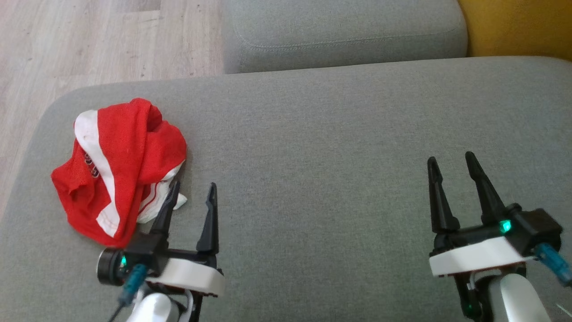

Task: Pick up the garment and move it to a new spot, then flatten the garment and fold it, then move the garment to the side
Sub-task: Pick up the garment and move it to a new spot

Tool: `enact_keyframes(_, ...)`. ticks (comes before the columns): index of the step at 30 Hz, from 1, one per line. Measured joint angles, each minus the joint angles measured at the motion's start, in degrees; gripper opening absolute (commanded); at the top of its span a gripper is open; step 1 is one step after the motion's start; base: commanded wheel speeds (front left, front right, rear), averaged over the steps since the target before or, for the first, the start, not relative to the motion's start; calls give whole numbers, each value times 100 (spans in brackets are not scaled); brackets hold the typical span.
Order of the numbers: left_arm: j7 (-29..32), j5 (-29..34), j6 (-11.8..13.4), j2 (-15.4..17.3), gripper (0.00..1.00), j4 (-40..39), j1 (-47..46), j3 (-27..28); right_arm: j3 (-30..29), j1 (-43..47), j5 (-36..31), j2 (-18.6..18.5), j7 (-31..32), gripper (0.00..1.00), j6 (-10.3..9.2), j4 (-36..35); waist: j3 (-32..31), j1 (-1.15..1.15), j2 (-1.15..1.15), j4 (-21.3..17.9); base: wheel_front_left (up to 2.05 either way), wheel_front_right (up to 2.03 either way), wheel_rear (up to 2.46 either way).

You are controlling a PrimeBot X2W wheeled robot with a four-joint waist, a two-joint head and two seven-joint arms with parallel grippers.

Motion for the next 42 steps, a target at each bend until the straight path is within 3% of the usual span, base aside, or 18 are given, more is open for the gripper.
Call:
enact_keyframes(12,-172,403,248,94,100,66,-186,-511,34,3,-744,-1,-172,100,0,-113,0,0,0,-15,0,0,0)
enact_keyframes(16,-252,66,82,5,100,-13,-143,-416,0,37,-388,-1,-242,100,0,-82,12,0,0,-3,0,0,0)
enact_keyframes(24,-368,154,-123,-143,100,142,23,-57,-105,234,21,-3,-359,100,0,387,4,0,0,-15,0,0,0)
enact_keyframes(31,-478,637,-271,-290,100,619,275,104,-122,223,-237,-3,-468,100,0,834,-15,0,0,-53,0,0,0)
enact_keyframes(42,-593,1266,-389,-476,100,677,327,307,-51,208,-578,-3,-582,100,0,1054,-52,0,0,-90,0,0,0)
